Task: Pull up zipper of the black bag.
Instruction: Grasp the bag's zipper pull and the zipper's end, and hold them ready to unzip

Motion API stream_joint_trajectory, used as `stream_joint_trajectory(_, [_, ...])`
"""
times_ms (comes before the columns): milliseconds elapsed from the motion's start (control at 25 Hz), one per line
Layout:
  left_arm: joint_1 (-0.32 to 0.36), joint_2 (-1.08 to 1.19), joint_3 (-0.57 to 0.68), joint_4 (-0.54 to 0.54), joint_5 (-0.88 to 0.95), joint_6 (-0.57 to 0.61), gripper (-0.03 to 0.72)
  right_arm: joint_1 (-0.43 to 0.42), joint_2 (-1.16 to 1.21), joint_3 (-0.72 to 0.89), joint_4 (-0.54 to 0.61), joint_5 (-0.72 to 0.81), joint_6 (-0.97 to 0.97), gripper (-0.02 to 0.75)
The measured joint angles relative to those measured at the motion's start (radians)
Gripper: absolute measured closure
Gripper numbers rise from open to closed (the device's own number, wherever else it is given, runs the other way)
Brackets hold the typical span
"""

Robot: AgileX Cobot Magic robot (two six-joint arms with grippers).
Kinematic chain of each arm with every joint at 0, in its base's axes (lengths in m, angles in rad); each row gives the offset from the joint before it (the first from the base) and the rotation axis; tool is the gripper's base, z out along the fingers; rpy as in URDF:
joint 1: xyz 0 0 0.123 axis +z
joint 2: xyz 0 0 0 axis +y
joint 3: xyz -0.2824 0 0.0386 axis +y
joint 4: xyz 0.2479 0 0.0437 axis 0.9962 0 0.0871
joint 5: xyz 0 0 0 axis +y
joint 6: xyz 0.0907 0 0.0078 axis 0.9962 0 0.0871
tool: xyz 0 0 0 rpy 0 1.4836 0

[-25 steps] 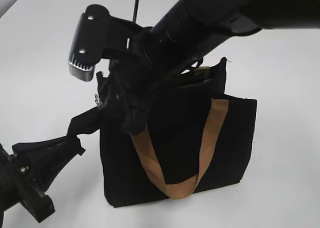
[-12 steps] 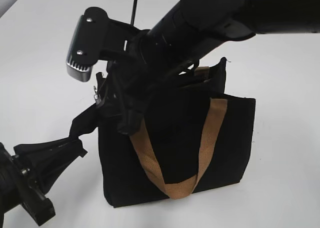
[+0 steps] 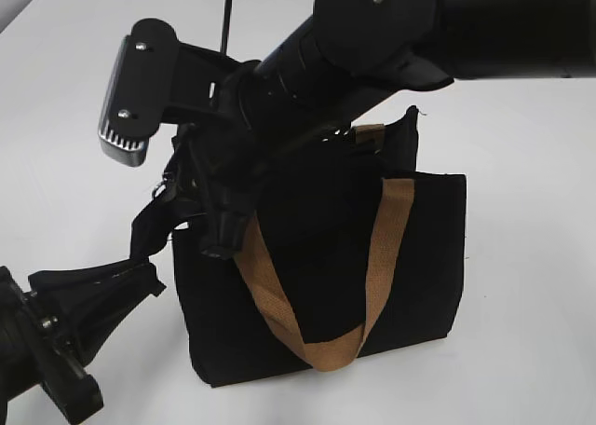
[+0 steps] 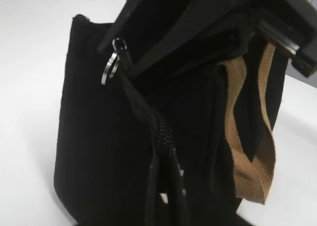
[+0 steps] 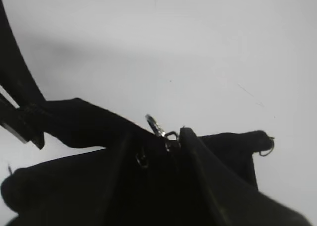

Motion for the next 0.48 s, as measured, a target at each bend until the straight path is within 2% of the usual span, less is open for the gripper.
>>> stream_joint_trajectory(480, [0.0, 0.0, 0.0, 0.002, 0.0, 0.0, 0.671, 0.03, 0.001, 0.0, 0.002, -0.022, -0.002, 0.498])
